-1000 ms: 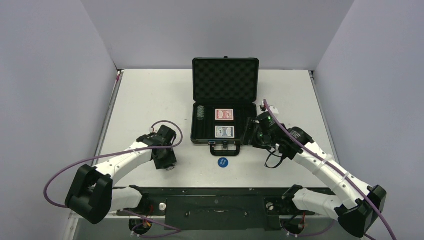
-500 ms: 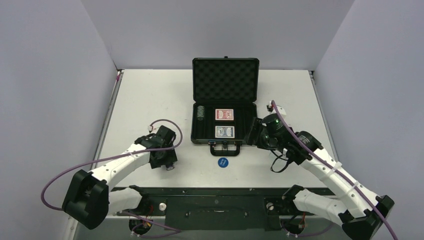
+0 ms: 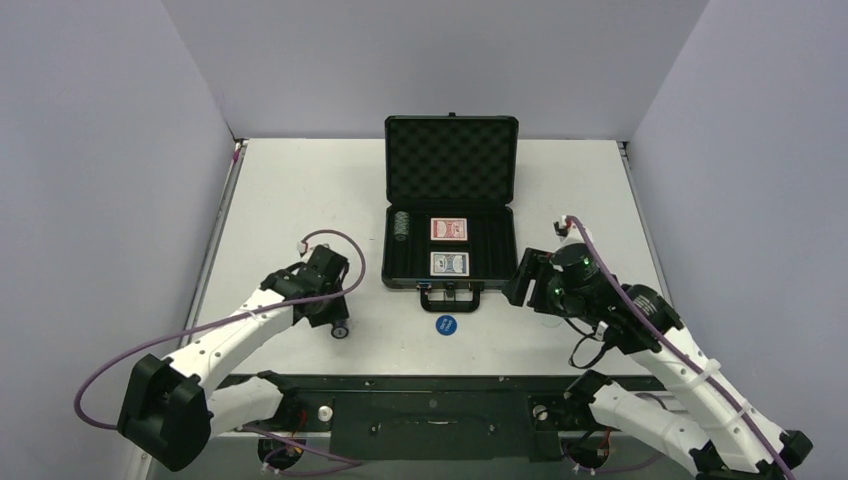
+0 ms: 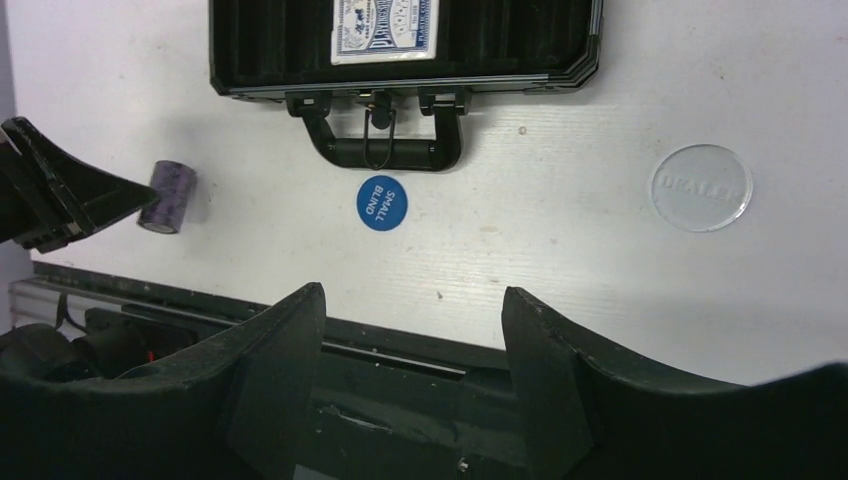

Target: Pack up texas hold em set

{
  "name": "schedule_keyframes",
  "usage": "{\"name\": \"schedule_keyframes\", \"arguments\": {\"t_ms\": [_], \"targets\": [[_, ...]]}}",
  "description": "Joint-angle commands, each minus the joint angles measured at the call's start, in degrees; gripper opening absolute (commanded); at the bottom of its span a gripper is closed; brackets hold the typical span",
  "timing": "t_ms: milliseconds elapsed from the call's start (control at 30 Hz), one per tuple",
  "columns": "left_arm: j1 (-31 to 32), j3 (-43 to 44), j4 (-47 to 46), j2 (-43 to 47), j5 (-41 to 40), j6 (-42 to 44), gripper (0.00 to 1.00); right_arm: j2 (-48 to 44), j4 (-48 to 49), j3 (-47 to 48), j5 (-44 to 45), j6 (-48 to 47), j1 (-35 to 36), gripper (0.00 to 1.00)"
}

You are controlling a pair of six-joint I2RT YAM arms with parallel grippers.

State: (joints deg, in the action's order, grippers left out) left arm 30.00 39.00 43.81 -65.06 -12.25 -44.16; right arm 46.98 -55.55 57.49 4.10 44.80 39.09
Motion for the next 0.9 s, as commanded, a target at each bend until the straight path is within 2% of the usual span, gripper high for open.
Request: {"name": "schedule_keyframes", "arguments": {"t_ms": [0, 133, 300, 333, 367, 433, 633, 733, 867], "targets": [[0.6, 7.2, 2.3, 4.0, 2.6, 4.7, 0.07, -5.2, -1.4, -1.7, -3.0, 0.9, 0.3, 0.61], [0.6, 10.8, 5.6, 4.8, 2.9, 8.0, 0.06, -8.6, -0.6, -5.0, -6.1, 1.1, 0.3, 0.61], [0.6, 12.6, 8.4, 4.4, 2.1, 9.8, 0.07, -9.6, -4.4, -2.5, -5.0, 1.2, 0.4, 0.61], [0.6, 12.1, 8.7, 4.3, 1.8, 9.6, 0.20, -10.1, -5.2, -1.8, -4.7, 1.5, 0.4, 0.61], [0.6, 11.8, 9.2, 4.2, 1.0, 8.9, 0.38, -10.5, -5.5, -1.4, -3.4, 2.3, 0.4, 0.61], [0.6, 10.2, 7.8, 4.7, 1.8, 8.7, 0.56, -11.2, -6.5, -0.8, -1.3, 4.2, 0.4, 0.62], [1.1, 7.8, -0.9, 3.9, 10.7, 11.9, 0.77, -16.4, -6.7, -4.2, 5.1, 14.7, 0.4, 0.62], [1.9, 5.5, -6.0, 1.4, 15.0, 12.3, 0.80, -17.9, -5.7, -6.1, 7.6, 19.7, 0.4, 0.62], [5.4, 4.8, -13.1, -4.9, 15.8, 9.1, 0.82, -16.8, -5.9, -4.3, 9.6, 22.1, 0.4, 0.62]]}}
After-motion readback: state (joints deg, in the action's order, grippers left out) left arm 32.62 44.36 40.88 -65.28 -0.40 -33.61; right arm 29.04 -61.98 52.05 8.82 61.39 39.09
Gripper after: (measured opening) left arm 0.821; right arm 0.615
